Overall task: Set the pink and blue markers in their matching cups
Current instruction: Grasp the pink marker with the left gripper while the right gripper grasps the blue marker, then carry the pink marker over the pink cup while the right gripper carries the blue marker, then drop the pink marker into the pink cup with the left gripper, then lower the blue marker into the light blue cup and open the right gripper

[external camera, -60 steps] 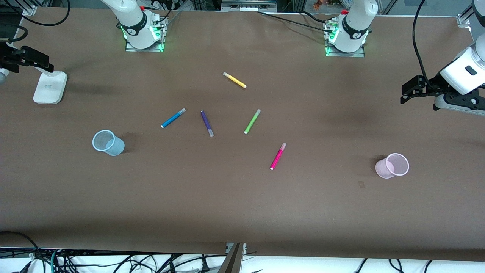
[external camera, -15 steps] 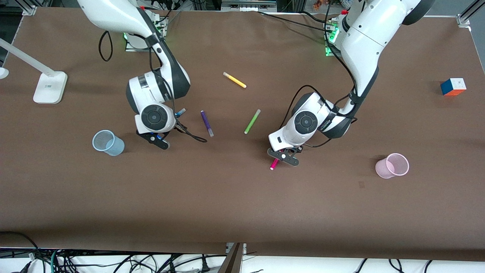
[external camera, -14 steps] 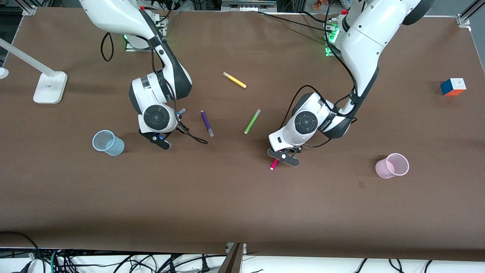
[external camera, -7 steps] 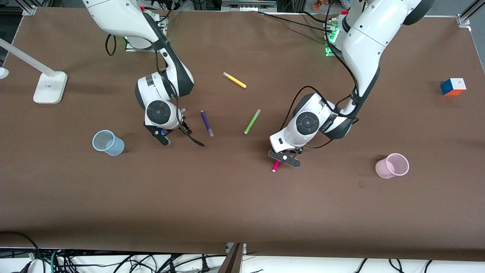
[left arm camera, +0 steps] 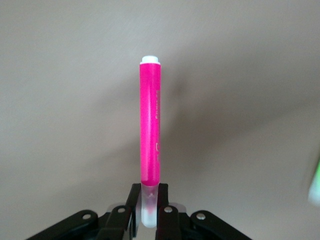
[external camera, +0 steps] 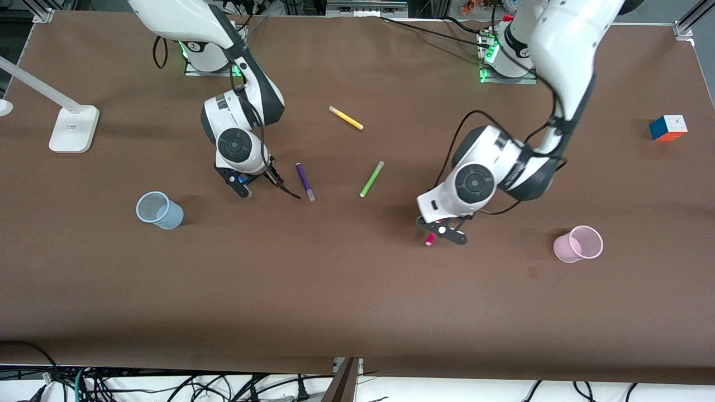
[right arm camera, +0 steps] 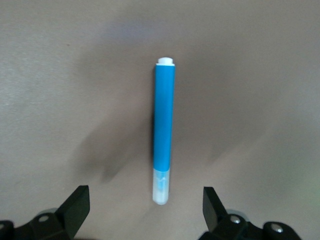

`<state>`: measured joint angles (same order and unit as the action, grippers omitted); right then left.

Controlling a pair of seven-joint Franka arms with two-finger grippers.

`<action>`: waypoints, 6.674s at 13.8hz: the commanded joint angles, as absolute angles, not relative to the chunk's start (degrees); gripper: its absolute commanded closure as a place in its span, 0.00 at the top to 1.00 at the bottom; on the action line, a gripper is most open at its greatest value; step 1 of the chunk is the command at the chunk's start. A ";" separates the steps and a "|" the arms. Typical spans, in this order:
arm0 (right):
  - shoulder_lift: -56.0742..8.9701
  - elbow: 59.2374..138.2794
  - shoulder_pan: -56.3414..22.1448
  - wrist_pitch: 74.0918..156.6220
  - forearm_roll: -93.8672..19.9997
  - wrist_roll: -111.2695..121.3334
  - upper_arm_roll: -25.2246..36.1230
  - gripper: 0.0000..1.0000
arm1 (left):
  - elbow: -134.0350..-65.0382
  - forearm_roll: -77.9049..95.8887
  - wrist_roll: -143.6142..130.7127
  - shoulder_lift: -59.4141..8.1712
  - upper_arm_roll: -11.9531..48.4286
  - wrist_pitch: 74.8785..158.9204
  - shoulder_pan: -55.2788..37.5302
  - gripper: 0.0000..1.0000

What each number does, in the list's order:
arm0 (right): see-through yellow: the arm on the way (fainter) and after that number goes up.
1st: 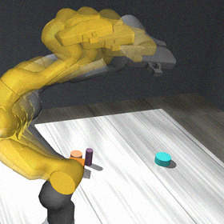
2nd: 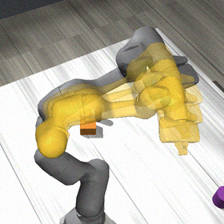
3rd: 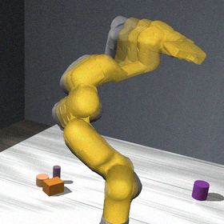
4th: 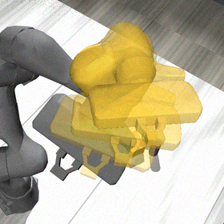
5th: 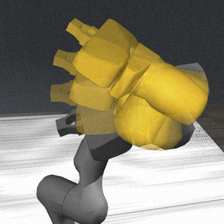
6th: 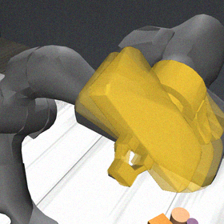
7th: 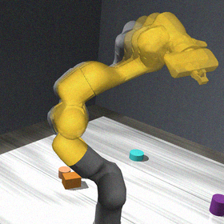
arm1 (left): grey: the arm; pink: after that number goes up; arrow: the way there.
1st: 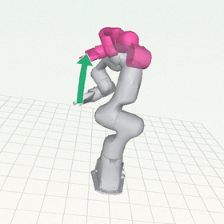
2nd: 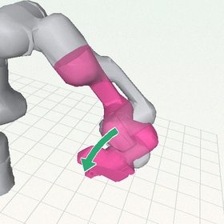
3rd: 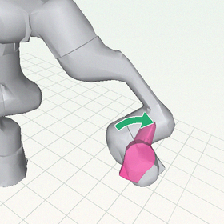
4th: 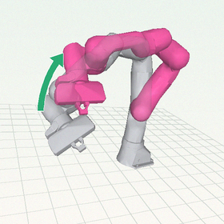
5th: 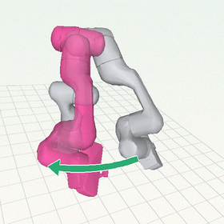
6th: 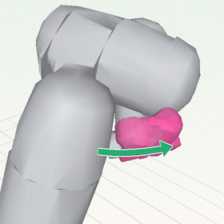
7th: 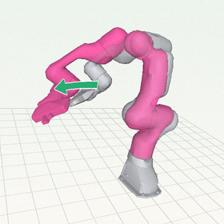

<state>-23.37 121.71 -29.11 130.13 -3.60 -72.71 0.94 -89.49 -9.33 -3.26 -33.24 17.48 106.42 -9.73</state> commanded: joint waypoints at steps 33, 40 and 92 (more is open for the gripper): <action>-13.01 112.87 -28.83 116.22 -10.78 -64.02 8.15 0.00 | -73.30 -51.68 44.39 -45.97 2.99 88.15 -4.04 0.31; -13.53 105.47 -28.30 99.15 -26.52 -34.07 27.92 0.00 | -72.86 -46.70 40.52 -42.73 3.60 87.80 -4.48 1.00; -38.50 85.45 -3.08 71.03 -52.75 -24.35 29.00 1.00 | -95.80 2.81 4.92 -0.79 7.29 98.70 3.96 1.00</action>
